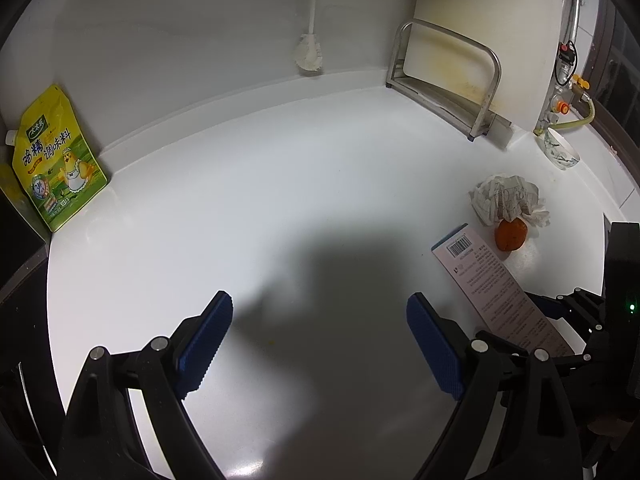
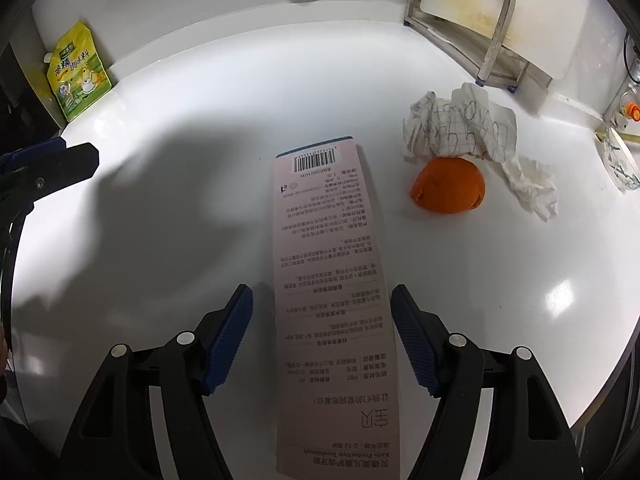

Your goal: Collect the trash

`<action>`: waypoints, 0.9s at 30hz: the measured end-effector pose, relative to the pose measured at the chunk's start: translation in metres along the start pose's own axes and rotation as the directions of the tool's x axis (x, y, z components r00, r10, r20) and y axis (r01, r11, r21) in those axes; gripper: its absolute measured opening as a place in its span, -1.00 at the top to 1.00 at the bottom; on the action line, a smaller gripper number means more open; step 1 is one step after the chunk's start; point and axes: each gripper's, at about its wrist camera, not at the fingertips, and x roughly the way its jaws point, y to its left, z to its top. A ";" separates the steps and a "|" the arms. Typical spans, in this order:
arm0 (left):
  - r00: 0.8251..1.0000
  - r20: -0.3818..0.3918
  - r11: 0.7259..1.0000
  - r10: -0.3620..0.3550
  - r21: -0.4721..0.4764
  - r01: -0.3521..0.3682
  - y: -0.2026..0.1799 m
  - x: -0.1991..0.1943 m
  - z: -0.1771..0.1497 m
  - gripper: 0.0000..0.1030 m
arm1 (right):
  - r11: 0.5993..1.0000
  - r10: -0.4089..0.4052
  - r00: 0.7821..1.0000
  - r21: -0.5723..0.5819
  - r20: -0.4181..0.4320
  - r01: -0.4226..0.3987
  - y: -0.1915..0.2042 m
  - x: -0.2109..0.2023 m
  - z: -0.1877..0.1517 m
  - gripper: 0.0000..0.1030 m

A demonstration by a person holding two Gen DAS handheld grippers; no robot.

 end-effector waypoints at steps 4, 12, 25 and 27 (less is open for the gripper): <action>1.000 -0.003 1.000 0.000 0.008 0.000 -0.003 0.000 -0.001 -0.69 | 1.000 0.003 1.000 -0.003 0.011 -0.003 0.001 -0.003 0.001 0.04; 1.000 -0.002 0.999 -0.010 0.039 0.010 -0.015 0.000 0.000 -0.69 | 0.991 0.053 0.994 0.119 0.092 -0.063 -0.014 -0.028 -0.016 0.05; 0.994 0.005 0.981 -0.109 0.164 0.107 -0.095 0.022 0.007 -0.69 | 0.919 -0.093 0.980 0.395 0.174 0.017 -0.083 -0.081 -0.072 0.05; 0.991 0.004 0.974 -0.131 0.187 0.128 -0.115 0.031 0.008 -0.69 | 0.901 -0.120 0.976 0.433 0.180 0.031 -0.095 -0.086 -0.082 0.05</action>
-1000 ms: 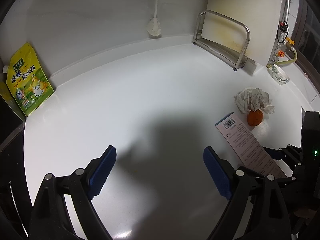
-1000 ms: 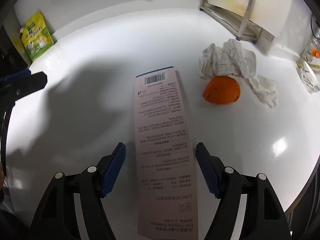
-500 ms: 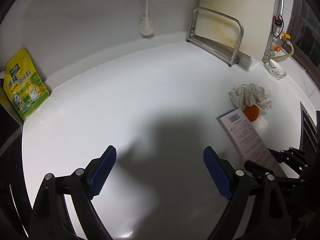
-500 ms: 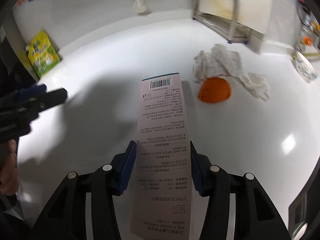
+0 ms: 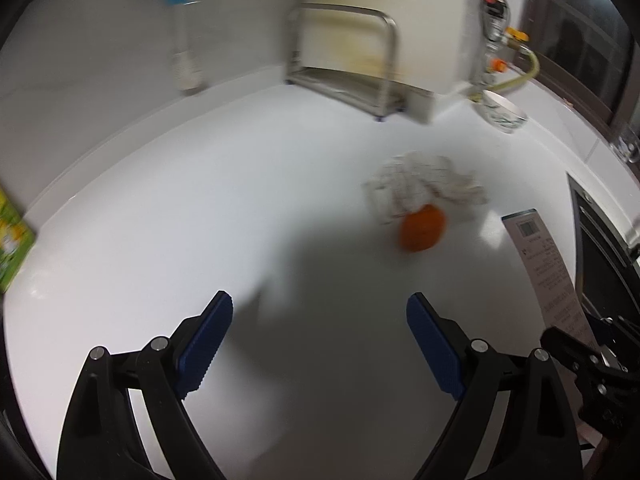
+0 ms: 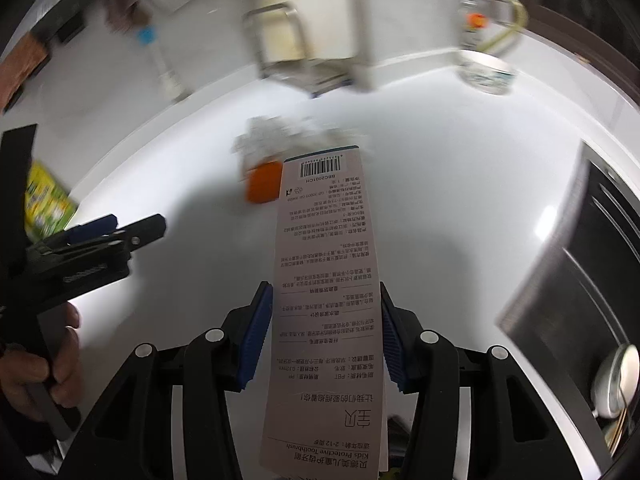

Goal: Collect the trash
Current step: 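Lift the pink leaflet with the right gripper while the left grasps the orange ball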

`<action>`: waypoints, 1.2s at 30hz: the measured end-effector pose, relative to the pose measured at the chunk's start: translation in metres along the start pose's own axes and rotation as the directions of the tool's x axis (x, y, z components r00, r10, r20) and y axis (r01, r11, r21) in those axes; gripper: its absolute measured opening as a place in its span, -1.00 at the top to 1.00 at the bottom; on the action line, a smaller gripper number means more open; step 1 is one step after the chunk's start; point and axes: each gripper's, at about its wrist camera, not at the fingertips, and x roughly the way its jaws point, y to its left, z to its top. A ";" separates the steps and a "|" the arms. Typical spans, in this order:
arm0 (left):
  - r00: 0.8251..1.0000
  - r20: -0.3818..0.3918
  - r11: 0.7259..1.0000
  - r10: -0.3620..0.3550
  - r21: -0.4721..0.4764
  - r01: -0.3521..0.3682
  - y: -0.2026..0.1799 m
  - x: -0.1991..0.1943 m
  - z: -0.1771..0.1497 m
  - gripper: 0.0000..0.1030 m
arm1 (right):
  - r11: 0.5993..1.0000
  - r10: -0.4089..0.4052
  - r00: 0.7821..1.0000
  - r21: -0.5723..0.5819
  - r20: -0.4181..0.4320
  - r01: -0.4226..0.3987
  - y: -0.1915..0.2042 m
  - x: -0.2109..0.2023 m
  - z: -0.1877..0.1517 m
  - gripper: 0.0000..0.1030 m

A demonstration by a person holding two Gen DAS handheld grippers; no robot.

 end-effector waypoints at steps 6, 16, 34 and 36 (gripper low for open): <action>0.999 -0.006 0.999 -0.035 0.029 0.035 -0.042 0.033 0.013 -0.69 | 0.994 -0.066 0.997 0.095 0.039 0.062 -0.036 -0.015 -0.012 0.05; 1.000 -0.009 0.999 -0.010 0.030 0.010 -0.071 0.080 0.034 -0.68 | 0.976 -0.099 0.993 0.199 0.060 0.085 -0.067 -0.030 -0.034 0.05; 1.000 0.014 0.996 -0.022 0.085 0.020 -0.061 0.037 0.011 0.60 | 0.980 -0.031 0.997 0.201 0.076 0.015 -0.049 -0.030 -0.042 0.05; 1.000 0.014 0.995 -0.023 0.102 0.021 -0.059 0.025 0.004 0.60 | 0.981 -0.021 0.997 0.195 0.078 0.006 -0.045 -0.032 -0.043 0.05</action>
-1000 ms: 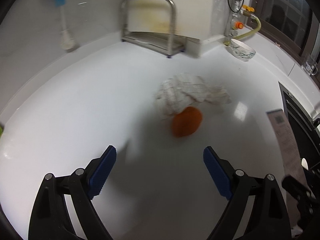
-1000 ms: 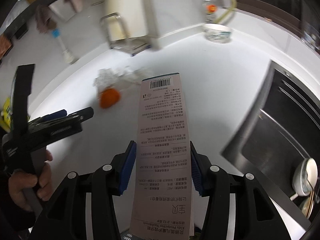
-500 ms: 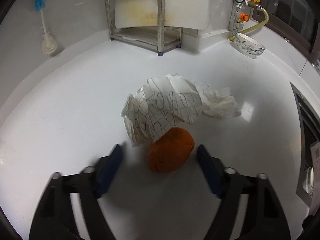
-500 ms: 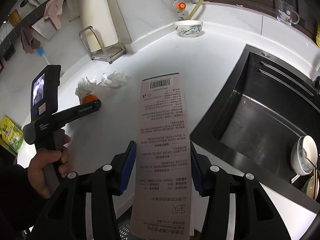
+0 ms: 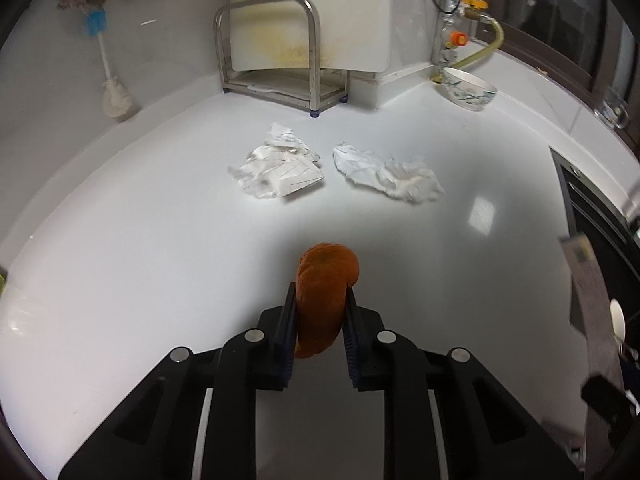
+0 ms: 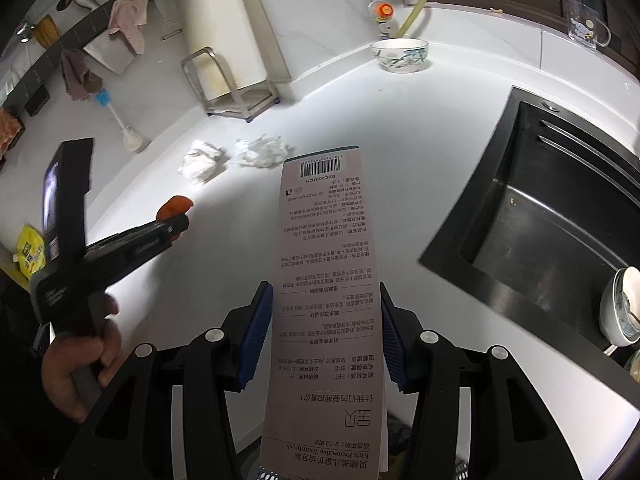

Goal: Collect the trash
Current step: 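Lift the pink leaflet with the right gripper while the left grasps the orange ball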

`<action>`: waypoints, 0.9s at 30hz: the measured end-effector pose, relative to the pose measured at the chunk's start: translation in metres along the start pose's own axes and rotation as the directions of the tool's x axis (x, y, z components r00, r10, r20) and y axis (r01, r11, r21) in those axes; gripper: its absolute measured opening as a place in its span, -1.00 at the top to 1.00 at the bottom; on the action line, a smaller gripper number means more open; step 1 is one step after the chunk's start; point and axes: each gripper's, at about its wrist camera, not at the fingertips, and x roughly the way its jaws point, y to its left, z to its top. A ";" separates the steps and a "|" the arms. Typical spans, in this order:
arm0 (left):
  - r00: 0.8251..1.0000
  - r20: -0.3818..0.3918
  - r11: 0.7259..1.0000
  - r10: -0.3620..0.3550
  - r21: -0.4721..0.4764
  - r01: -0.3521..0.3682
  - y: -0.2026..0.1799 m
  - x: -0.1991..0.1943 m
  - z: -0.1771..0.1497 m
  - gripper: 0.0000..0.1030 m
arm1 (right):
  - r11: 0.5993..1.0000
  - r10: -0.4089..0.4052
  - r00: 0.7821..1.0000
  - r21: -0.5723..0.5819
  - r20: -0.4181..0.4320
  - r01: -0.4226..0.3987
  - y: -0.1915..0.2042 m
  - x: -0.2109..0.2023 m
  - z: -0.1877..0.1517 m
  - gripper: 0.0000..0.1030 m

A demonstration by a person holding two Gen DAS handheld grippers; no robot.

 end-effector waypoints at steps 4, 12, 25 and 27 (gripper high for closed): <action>1.000 0.007 1.000 -0.002 0.030 0.002 0.000 -0.032 -0.015 0.60 | 1.000 0.029 0.999 -0.003 -0.012 -0.029 0.007 -0.007 -0.006 0.05; 1.000 -0.012 0.998 -0.013 0.053 0.014 -0.005 -0.083 -0.047 0.60 | 0.997 0.066 0.997 -0.037 -0.031 -0.067 0.017 -0.039 -0.022 0.05; 1.000 0.012 0.999 0.004 0.040 -0.005 -0.044 -0.151 -0.097 0.60 | 0.986 0.113 0.990 -0.110 -0.081 -0.122 0.006 -0.096 -0.072 0.05; 1.000 0.011 0.999 0.008 0.036 -0.008 -0.052 -0.160 -0.106 0.60 | 0.984 0.120 0.989 -0.122 -0.089 -0.131 0.002 -0.105 -0.080 0.05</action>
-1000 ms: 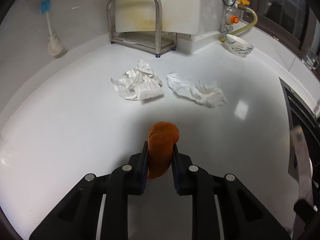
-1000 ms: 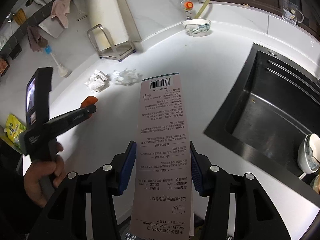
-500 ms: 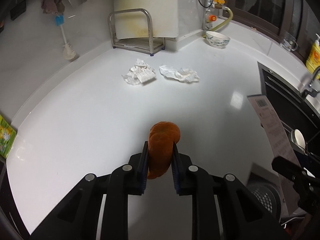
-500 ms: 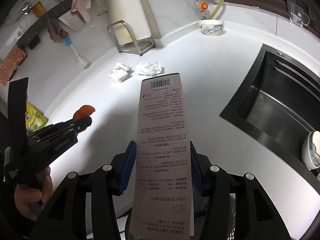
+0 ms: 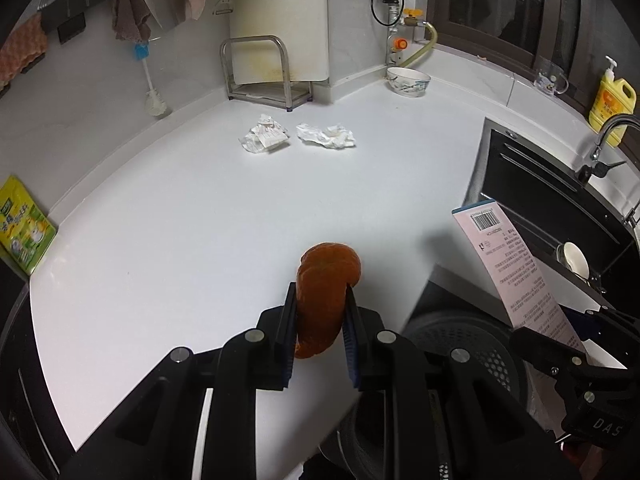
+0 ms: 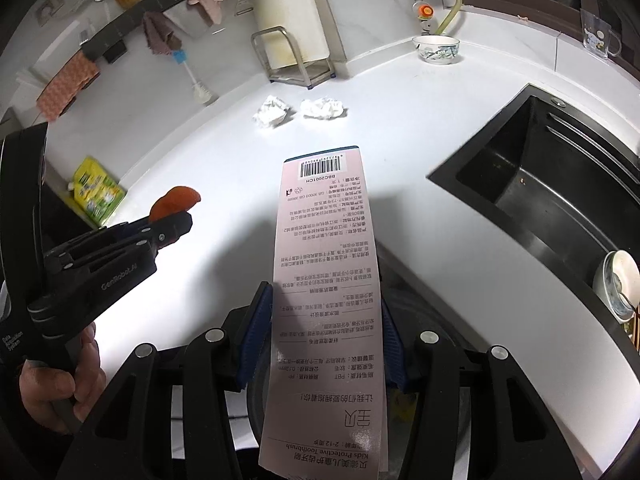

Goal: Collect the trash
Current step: 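Lift the pink leaflet with the right gripper while the left grasps the orange ball, then carry the leaflet and orange ball over the wastebasket with both grippers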

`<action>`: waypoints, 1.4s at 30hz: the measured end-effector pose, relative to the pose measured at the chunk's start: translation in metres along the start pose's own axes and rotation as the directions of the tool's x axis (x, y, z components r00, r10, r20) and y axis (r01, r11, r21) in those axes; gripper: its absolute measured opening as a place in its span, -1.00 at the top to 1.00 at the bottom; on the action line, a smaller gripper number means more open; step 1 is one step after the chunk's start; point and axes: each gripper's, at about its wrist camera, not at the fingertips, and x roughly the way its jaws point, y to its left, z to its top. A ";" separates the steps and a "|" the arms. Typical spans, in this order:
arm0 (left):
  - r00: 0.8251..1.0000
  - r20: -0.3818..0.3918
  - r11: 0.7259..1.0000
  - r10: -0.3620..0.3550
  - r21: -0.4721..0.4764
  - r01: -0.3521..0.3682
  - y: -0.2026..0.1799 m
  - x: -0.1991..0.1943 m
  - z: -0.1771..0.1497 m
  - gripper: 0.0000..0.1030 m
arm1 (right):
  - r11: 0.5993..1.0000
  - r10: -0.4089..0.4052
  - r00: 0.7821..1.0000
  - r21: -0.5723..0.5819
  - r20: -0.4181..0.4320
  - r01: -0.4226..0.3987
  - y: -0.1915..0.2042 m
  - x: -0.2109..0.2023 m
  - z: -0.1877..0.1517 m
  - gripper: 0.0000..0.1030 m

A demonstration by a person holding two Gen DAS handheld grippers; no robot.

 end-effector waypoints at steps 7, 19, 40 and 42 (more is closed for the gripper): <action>1.000 -0.011 1.000 -0.002 0.001 0.002 -0.031 -0.022 -0.028 0.60 | 0.999 0.025 0.999 -0.026 -0.035 -0.026 -0.013 -0.021 -0.031 0.05; 1.000 -0.020 1.000 -0.011 -0.022 0.010 -0.069 -0.039 -0.062 0.60 | 0.998 0.052 0.995 -0.042 -0.085 -0.056 -0.036 -0.036 -0.066 0.05; 0.991 -0.130 1.000 -0.010 -0.014 0.008 -0.098 -0.009 -0.112 0.60 | 0.998 0.053 0.974 -0.021 -0.219 -0.059 -0.061 -0.008 -0.112 0.05; 0.987 -0.158 1.000 -0.009 -0.017 0.006 -0.098 -0.003 -0.118 0.60 | 0.998 0.059 0.969 -0.022 -0.240 -0.066 -0.061 -0.003 -0.115 0.05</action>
